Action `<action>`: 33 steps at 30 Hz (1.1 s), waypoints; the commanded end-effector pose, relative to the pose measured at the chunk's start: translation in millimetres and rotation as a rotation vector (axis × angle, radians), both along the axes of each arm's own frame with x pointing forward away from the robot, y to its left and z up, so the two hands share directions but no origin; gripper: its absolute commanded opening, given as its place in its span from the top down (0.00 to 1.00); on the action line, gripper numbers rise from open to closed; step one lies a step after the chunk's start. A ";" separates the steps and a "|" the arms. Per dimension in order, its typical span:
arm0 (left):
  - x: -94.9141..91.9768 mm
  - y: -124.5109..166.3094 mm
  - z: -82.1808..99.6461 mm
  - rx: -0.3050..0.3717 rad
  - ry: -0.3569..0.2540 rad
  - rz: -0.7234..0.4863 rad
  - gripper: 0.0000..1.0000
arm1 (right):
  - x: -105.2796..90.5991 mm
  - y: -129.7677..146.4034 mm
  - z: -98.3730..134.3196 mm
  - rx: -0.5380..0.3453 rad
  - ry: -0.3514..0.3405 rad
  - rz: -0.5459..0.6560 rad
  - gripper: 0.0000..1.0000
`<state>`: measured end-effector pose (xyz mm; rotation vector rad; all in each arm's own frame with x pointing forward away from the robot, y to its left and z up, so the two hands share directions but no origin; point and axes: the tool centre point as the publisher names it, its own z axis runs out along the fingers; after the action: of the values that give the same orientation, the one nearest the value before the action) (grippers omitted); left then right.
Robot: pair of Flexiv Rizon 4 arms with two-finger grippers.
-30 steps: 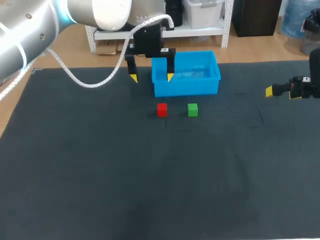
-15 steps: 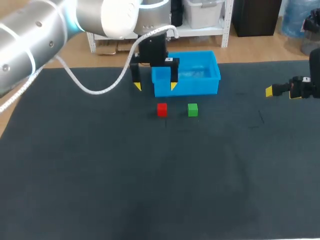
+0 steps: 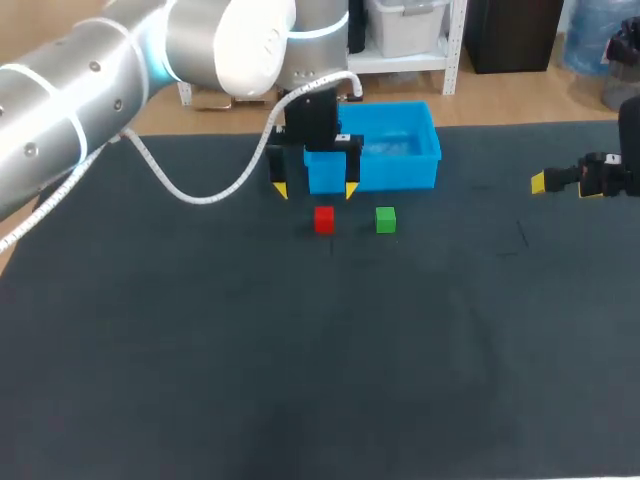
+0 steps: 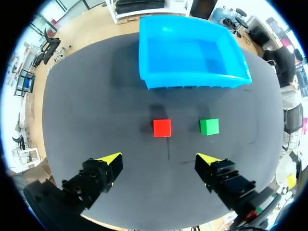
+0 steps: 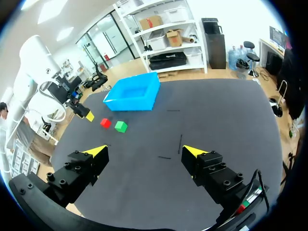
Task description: Use the left arm to pick the red cube and place it into the blue plastic box first, then use the right arm to grasp the green cube and put it into the same blue plastic box after the first action is fully finished.
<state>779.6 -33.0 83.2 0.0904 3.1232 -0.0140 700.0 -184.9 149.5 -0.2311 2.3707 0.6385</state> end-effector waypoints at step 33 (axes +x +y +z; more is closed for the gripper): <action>19.2 -6.7 -37.3 -0.021 0.049 0.002 0.00 | 0.2 0.1 0.1 -0.002 0.001 -0.001 0.00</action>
<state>790.5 -37.4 49.1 0.0834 3.1550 -0.0497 700.0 -184.9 149.5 -0.2312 2.3707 0.6385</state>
